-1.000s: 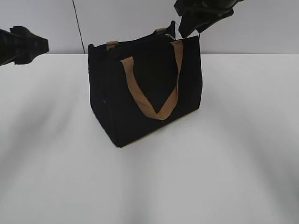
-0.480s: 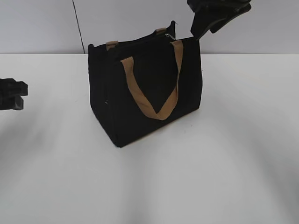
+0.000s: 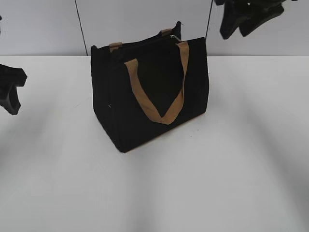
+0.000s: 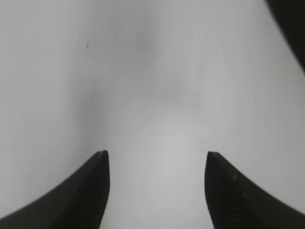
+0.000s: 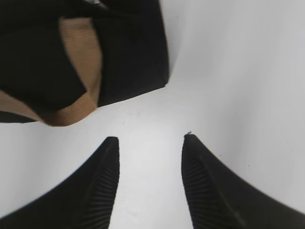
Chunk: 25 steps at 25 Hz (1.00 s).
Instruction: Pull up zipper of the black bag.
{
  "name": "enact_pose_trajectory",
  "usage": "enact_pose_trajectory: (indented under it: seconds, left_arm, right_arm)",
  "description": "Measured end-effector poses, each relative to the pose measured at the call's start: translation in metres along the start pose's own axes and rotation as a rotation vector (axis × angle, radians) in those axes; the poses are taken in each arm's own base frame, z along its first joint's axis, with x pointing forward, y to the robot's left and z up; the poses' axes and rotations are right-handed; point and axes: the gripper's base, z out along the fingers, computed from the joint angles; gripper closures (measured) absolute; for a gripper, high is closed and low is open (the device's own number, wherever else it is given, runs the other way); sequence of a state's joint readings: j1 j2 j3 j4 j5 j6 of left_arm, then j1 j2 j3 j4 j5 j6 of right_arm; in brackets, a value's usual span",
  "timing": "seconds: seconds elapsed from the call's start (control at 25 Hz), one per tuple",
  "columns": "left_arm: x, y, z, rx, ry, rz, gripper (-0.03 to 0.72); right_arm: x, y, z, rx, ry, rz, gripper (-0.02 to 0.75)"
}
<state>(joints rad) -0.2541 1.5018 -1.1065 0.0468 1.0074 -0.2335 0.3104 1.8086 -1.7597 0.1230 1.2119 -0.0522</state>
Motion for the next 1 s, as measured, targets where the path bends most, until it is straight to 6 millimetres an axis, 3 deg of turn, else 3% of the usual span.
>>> enact_pose_trajectory:
  seconds: [0.24, 0.4, 0.56, 0.68, 0.88, 1.0]
  left_arm:
    - [0.004, -0.002, -0.003, 0.013, 0.074, -0.003, 0.215]
    - [0.005, -0.002, -0.003, 0.012, 0.082, -0.003, 0.215]
    - [0.006, -0.001, -0.003, 0.009, 0.100, -0.003, 0.215]
    - [0.012, 0.000, -0.005, -0.001, 0.148, 0.009, 0.216]
    - [0.023, 0.003, -0.024, 0.004, 0.124, 0.021, 0.230]
    - [0.043, 0.008, -0.041, 0.019, 0.079, 0.018, 0.230]
  right_arm:
    - [0.006, -0.051, -0.004, 0.061, 0.004, 0.115, 0.402]
    - [0.036, -0.087, 0.000, 0.092, 0.080, 0.169, 0.402]
    - [0.077, -0.115, -0.012, 0.119, 0.123, 0.272, 0.402]
    - [0.113, -0.111, -0.028, 0.132, 0.136, 0.294, 0.402]
    - [0.177, -0.078, -0.046, 0.099, 0.138, 0.292, 0.402]
    - [0.217, -0.060, -0.051, 0.092, 0.133, 0.290, 0.402]
